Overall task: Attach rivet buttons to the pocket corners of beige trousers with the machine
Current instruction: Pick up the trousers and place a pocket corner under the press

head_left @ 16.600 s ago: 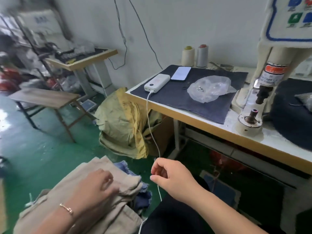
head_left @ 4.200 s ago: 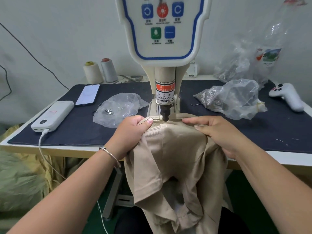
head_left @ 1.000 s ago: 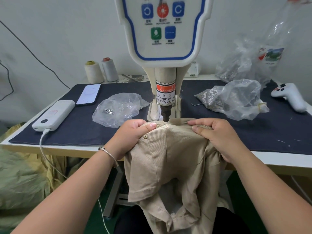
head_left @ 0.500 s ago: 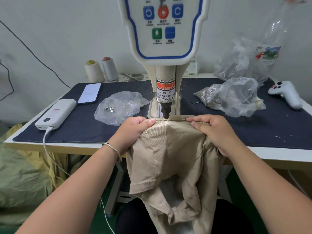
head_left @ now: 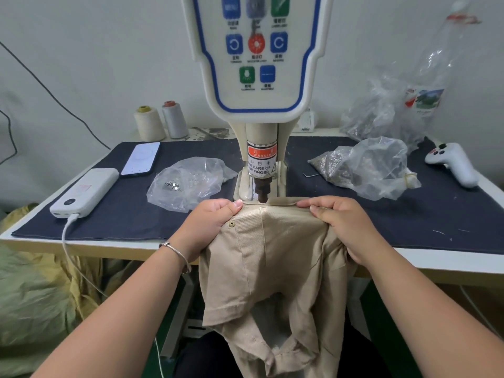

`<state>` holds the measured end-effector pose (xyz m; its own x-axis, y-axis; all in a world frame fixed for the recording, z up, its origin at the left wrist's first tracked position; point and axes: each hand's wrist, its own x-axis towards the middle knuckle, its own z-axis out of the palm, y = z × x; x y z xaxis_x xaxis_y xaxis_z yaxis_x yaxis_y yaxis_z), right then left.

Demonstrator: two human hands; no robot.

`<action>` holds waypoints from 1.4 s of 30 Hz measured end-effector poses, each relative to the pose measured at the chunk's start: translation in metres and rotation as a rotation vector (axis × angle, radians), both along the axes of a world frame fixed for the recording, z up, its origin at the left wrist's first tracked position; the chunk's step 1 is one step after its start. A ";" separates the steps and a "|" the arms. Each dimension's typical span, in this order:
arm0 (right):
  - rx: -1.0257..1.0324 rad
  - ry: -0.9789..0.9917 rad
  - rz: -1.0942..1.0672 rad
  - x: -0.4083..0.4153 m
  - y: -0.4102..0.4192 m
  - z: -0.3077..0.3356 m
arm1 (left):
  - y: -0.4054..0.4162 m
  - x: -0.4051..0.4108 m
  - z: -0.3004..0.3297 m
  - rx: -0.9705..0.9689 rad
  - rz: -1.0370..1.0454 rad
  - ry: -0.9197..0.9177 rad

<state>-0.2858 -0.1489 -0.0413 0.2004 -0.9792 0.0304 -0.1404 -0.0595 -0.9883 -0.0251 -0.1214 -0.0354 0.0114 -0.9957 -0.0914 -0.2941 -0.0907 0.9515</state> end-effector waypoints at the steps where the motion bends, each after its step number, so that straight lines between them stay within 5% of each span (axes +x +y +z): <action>1: -0.002 -0.002 -0.001 0.000 0.000 0.000 | 0.000 0.000 0.000 0.001 0.001 0.001; 42: -0.003 0.009 0.017 0.000 0.001 0.002 | 0.001 0.001 0.001 -0.013 -0.007 -0.046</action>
<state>-0.2860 -0.1481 -0.0394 0.2169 -0.9757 0.0312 -0.1482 -0.0645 -0.9868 -0.0242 -0.1204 -0.0348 0.0078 -0.9970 -0.0776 -0.3379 -0.0757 0.9381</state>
